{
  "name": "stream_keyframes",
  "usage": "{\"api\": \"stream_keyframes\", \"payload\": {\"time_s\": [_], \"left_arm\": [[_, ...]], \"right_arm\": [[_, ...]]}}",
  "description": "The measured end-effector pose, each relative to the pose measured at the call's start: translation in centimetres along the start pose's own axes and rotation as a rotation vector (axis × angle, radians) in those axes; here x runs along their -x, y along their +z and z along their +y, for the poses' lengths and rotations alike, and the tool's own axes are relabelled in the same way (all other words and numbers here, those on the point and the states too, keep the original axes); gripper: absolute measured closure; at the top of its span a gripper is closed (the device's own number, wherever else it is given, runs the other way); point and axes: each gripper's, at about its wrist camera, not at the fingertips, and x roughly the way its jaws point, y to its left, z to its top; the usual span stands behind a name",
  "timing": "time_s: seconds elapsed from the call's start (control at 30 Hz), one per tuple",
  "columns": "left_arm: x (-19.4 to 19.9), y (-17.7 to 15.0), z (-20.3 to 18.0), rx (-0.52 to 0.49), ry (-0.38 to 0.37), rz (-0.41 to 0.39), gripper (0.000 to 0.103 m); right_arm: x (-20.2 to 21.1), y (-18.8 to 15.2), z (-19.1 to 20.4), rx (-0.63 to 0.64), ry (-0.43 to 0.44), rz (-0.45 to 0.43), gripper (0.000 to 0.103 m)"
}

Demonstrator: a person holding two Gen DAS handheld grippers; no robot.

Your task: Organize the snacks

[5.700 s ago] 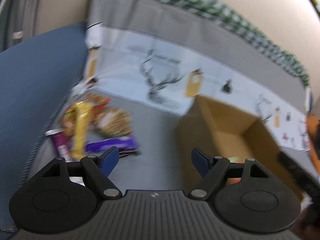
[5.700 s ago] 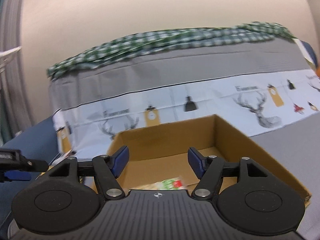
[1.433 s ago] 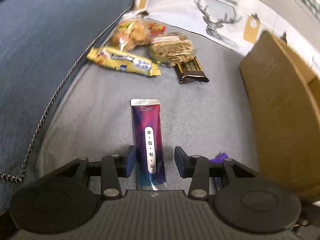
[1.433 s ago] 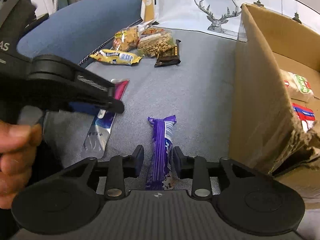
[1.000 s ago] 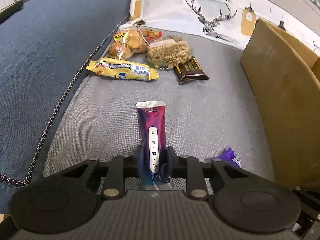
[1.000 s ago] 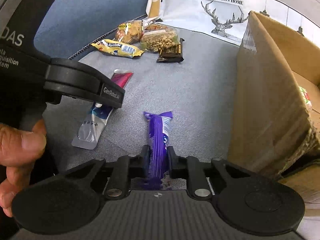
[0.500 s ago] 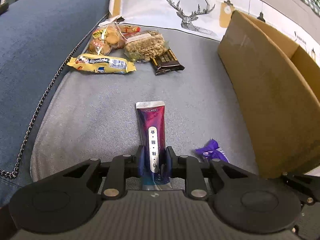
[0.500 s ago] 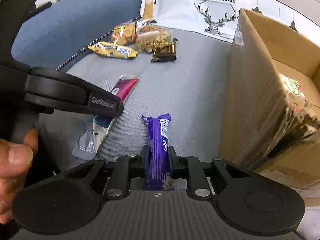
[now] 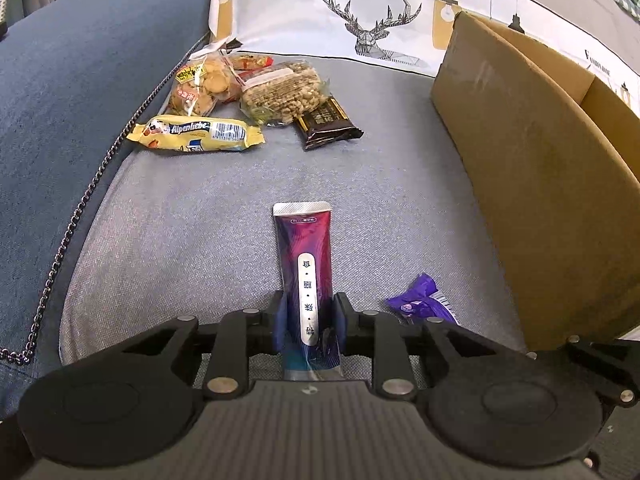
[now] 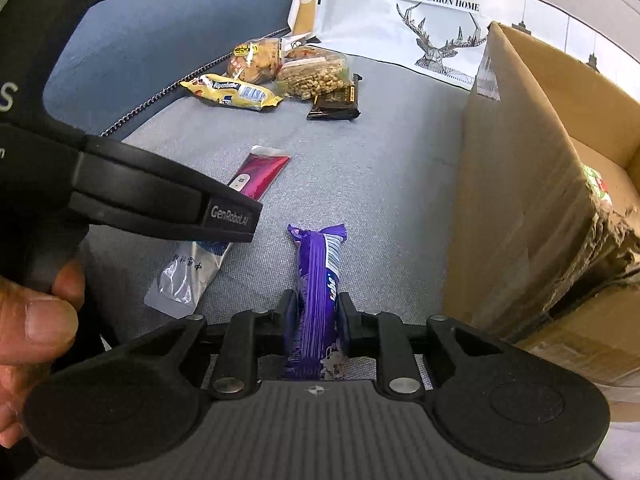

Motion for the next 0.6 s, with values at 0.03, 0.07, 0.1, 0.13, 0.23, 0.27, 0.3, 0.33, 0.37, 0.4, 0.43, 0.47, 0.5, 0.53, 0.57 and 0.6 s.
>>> {"api": "stream_keyframes", "payload": {"time_s": [0.03,0.07,0.1,0.13,0.23,0.27,0.3,0.33,0.37,0.4,0.43,0.47,0.5,0.53,0.57,0.6], "left_arm": [[0.1,0.0,0.0,0.005,0.002,-0.004,0.078],[0.2,0.0,0.1,0.014,0.004,-0.010,0.079],[0.3,0.0,0.3,0.022,0.005,-0.015,0.079],[0.3,0.1,0.4,0.030,0.005,-0.019,0.079],[0.4,0.1,0.5,0.035,0.001,-0.016,0.079],[0.3,0.1,0.5,0.031,0.001,-0.015,0.079],[0.3,0.1,0.4,0.027,0.000,-0.013,0.079],[0.3,0.1,0.3,0.023,-0.001,-0.010,0.079],[0.2,0.1,0.2,0.021,-0.004,-0.005,0.078],[0.1,0.0,0.2,0.020,-0.005,-0.002,0.078],[0.1,0.0,0.2,0.019,-0.005,0.000,0.078],[0.1,0.0,0.2,0.018,-0.007,0.001,0.077],[0.0,-0.1,0.2,0.014,-0.006,0.002,0.077],[0.0,-0.1,0.1,0.010,-0.005,0.002,0.077],[0.0,-0.1,0.0,0.007,-0.004,0.002,0.077],[0.0,-0.1,0.0,0.004,-0.003,0.002,0.077]], "right_arm": [[0.1,0.0,0.1,0.005,-0.004,-0.004,0.085],[0.2,-0.1,0.1,0.007,-0.008,-0.010,0.085],[0.3,0.0,0.1,0.007,-0.012,-0.016,0.085],[0.4,0.0,0.0,0.005,-0.015,-0.026,0.085],[0.8,0.1,-0.5,-0.011,-0.017,-0.043,0.085],[0.8,0.2,-0.6,-0.018,-0.017,-0.039,0.085],[0.6,0.1,-0.7,-0.024,-0.020,-0.030,0.085],[0.5,0.1,-0.8,-0.029,-0.019,-0.020,0.085],[0.3,0.1,-0.9,-0.034,-0.015,-0.007,0.084],[0.1,0.0,-0.9,-0.039,-0.008,0.007,0.084],[0.1,-0.1,-0.9,-0.039,-0.009,0.006,0.084],[0.1,0.0,-0.8,-0.035,-0.012,0.006,0.084],[0.1,0.0,-0.7,-0.032,-0.013,0.006,0.084],[0.1,0.0,-0.7,-0.031,-0.012,0.006,0.084],[0.0,0.0,-0.7,-0.032,-0.012,0.007,0.084],[0.0,0.0,-0.7,-0.032,-0.012,0.007,0.084]]}}
